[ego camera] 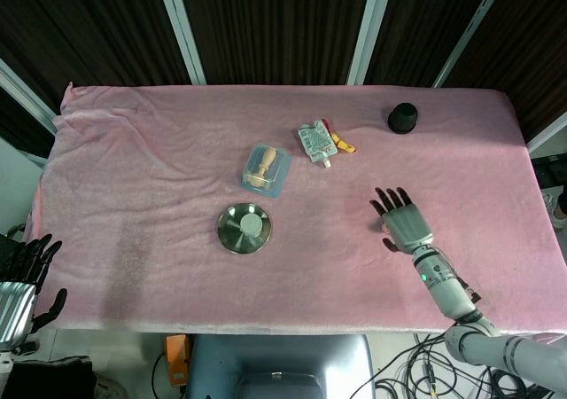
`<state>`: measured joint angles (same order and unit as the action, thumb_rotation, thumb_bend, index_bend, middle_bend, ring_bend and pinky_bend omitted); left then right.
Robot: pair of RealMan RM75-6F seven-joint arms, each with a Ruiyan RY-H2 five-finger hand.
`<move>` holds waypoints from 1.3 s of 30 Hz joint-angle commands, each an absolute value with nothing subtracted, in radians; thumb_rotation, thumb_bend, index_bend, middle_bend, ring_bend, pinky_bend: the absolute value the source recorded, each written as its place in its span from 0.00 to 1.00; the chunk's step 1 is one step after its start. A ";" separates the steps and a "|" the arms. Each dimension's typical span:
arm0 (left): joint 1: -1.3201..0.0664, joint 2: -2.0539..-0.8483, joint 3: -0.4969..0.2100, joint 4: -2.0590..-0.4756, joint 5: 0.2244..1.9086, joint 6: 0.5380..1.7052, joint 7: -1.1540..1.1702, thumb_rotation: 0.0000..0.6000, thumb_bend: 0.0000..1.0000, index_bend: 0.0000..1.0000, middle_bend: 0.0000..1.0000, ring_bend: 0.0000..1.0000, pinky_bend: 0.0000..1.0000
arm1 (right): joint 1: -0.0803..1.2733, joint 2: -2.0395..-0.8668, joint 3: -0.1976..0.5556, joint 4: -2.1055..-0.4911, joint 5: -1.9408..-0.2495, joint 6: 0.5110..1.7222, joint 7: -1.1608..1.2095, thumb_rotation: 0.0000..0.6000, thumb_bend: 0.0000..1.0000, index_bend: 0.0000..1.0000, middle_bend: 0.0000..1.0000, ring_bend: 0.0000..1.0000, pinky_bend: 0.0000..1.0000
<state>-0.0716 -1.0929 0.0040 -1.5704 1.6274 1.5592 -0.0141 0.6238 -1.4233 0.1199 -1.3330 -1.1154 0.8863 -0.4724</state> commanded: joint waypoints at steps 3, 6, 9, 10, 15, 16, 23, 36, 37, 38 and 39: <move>-0.074 -1.096 0.003 -1.573 1.626 1.555 -0.007 1.00 0.43 0.00 0.00 0.00 0.00 | 0.643 -1.462 0.162 -1.155 -1.049 0.815 -0.363 1.00 0.40 0.39 0.00 0.00 0.00; -0.074 -1.096 0.001 -1.573 1.622 1.555 -0.006 1.00 0.43 0.00 0.00 0.00 0.00 | 0.645 -1.471 0.156 -1.124 -1.051 0.801 -0.345 1.00 0.40 0.41 0.00 0.00 0.00; -0.073 -1.095 0.001 -1.572 1.621 1.557 -0.008 1.00 0.43 0.00 0.00 0.00 0.00 | 0.642 -1.470 0.150 -1.112 -1.062 0.793 -0.320 1.00 0.40 0.43 0.00 0.00 0.00; -0.074 -1.095 0.001 -1.572 1.621 1.557 -0.009 1.00 0.43 0.00 0.00 0.00 0.00 | 0.640 -1.470 0.147 -1.111 -1.066 0.793 -0.315 1.00 0.40 0.43 0.00 0.00 0.00; -0.073 -1.094 0.001 -1.572 1.622 1.558 -0.011 1.00 0.43 0.00 0.00 0.00 0.00 | 0.637 -1.473 0.131 -1.110 -1.097 0.790 -0.287 1.00 0.40 0.42 0.00 0.00 0.00; -0.073 -1.094 0.001 -1.573 1.622 1.559 -0.011 1.00 0.43 0.00 0.00 0.00 0.00 | 0.637 -1.476 0.128 -1.107 -1.101 0.788 -0.285 1.00 0.40 0.42 0.00 0.00 0.00; -0.071 -1.092 0.000 -1.572 1.621 1.562 -0.015 1.00 0.43 0.00 0.00 0.00 0.00 | 0.643 -1.508 0.115 -1.067 -1.104 0.761 -0.279 1.00 0.40 0.46 0.00 0.00 0.00; -0.068 -1.090 0.001 -1.570 1.622 1.566 -0.022 1.00 0.43 0.00 0.00 0.00 0.00 | 0.639 -1.563 0.117 -1.000 -1.120 0.800 -0.285 1.00 0.53 0.89 0.11 0.00 0.00; -0.068 -1.091 0.001 -1.570 1.622 1.566 -0.022 1.00 0.43 0.00 0.00 0.00 0.00 | 0.639 -1.566 0.117 -0.998 -1.119 0.800 -0.289 1.00 0.56 0.91 0.12 0.00 0.00; -0.068 -1.091 0.001 -1.570 1.622 1.567 -0.022 1.00 0.43 0.00 0.00 0.00 0.00 | 0.639 -1.568 0.118 -0.997 -1.116 0.799 -0.296 1.00 0.58 0.94 0.14 0.00 0.00; -0.068 -1.091 0.001 -1.570 1.622 1.567 -0.023 1.00 0.43 0.00 0.00 0.00 0.00 | 0.640 -1.570 0.118 -0.997 -1.113 0.799 -0.301 1.00 0.60 0.95 0.15 0.00 0.00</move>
<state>-0.0675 -1.0908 0.0010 -1.5699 1.6225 1.5674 -0.0227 0.6394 -1.5675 0.1178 -0.9979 -1.1154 0.7988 -0.2983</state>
